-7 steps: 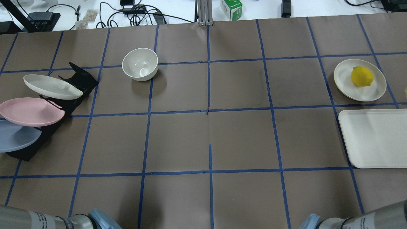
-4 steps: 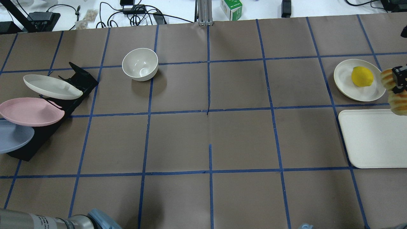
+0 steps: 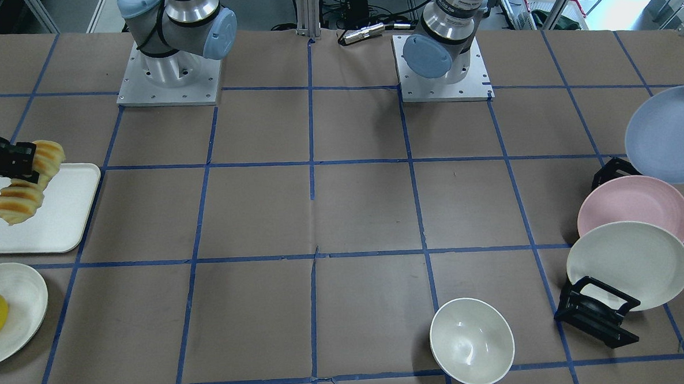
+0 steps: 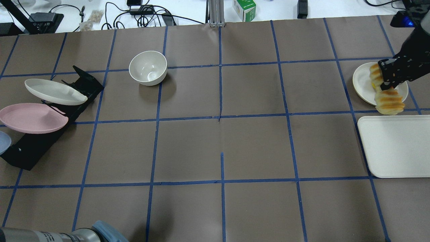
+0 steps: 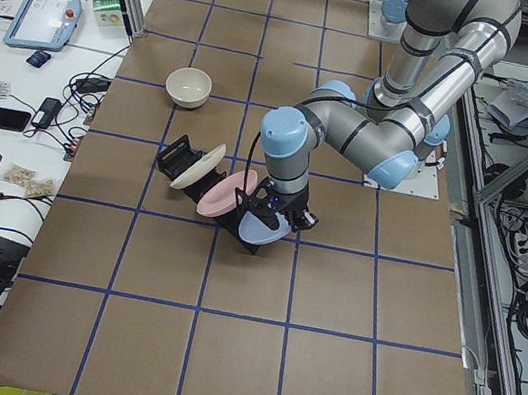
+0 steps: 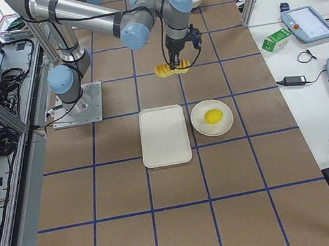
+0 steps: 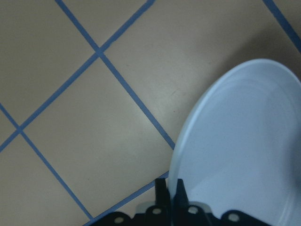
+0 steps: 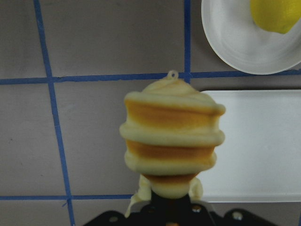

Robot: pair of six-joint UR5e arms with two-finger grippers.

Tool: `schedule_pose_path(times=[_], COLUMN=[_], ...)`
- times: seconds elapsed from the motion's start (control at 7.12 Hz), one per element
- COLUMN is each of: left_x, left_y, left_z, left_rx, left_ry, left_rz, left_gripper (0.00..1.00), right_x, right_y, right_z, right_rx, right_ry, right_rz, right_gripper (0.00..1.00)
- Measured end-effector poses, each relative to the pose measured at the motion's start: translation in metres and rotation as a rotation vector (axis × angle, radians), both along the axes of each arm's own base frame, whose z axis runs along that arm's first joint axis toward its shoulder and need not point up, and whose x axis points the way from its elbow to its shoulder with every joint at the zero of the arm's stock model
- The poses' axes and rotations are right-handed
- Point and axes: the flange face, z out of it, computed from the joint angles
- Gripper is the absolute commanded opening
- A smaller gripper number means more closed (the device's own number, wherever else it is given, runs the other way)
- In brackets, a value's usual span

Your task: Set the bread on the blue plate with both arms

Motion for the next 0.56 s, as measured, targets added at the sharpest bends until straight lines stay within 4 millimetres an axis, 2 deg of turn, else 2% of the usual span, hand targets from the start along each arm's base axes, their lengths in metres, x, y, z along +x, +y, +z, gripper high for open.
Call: schedule_pose_path(times=[0.14, 0.28, 0.42, 0.56], left_x=[-0.007, -0.021, -0.044, -0.078], left_y=[0.003, 0.001, -0.01, -0.032], left_z=[0.023, 0.038, 0.045, 0.045], left_rx=[0.009, -0.021, -0.085, -0.145], left_ry=[0.005, 0.046, 0.114, 0.188], left_rz=[-0.007, -0.015, -0.036, -0.086], left_gripper=[0.0, 0.0, 0.0, 0.0], right_x=[0.015, 0.026, 0.036, 0.045], right_y=[0.002, 0.003, 0.003, 0.004], right_z=[0.005, 0.007, 0.009, 0.011], right_rx=[-0.005, -0.005, -0.006, -0.011], right_ry=[-0.002, -0.002, -0.002, 0.0], right_rz=[-0.01, -0.013, -0.012, -0.006], right_gripper=[0.0, 0.0, 0.0, 0.0])
